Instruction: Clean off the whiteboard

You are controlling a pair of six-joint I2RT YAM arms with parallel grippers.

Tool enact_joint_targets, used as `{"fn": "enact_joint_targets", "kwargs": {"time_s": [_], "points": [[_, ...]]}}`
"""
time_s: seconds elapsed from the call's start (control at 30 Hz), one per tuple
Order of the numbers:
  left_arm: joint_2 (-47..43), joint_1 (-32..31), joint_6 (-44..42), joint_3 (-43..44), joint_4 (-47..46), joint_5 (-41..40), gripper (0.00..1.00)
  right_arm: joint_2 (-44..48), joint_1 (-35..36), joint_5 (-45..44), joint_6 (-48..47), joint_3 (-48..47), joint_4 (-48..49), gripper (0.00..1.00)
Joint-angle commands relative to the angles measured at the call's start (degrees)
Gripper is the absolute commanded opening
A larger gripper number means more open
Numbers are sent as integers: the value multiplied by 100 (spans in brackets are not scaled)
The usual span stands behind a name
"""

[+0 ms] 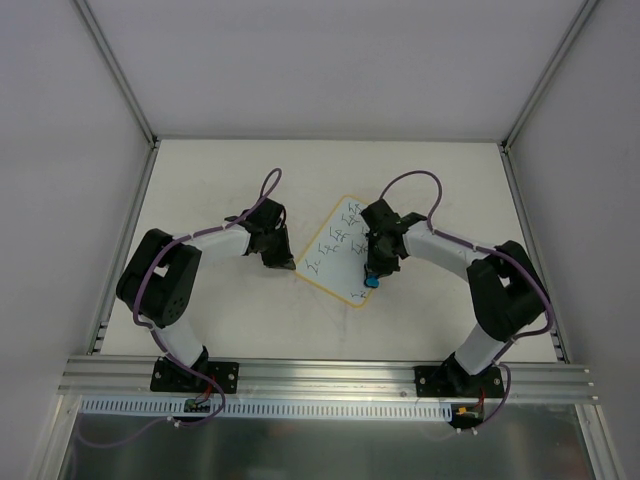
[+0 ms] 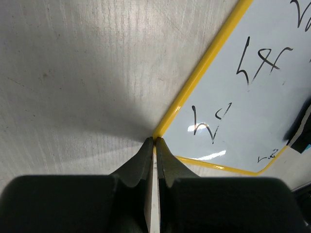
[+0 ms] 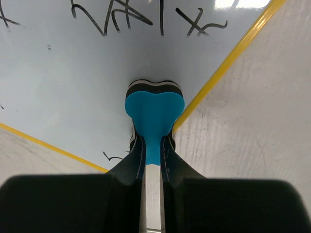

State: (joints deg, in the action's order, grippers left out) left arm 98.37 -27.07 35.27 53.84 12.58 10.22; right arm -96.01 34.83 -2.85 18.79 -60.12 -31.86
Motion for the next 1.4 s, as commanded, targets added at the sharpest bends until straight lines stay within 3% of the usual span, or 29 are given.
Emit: {"fn": "enact_joint_targets", "kwargs": {"time_s": [0.0,0.43,0.57,1.07,1.37], "points": [[314,0,-90,-199,772,-354,0,-102,-11,-515,-121,124,-348,0],[332,0,24,-164,781,-231,0,-963,1456,224,117,-1169,74,0],[315,9,15,-181,781,-275,0,-824,1360,92,187,-941,66,0],[323,79,-20,-164,790,-336,0,811,280,-383,846,1475,-31,0],[341,70,15,-137,772,-178,0,760,585,-278,574,1021,-5,0]]}}
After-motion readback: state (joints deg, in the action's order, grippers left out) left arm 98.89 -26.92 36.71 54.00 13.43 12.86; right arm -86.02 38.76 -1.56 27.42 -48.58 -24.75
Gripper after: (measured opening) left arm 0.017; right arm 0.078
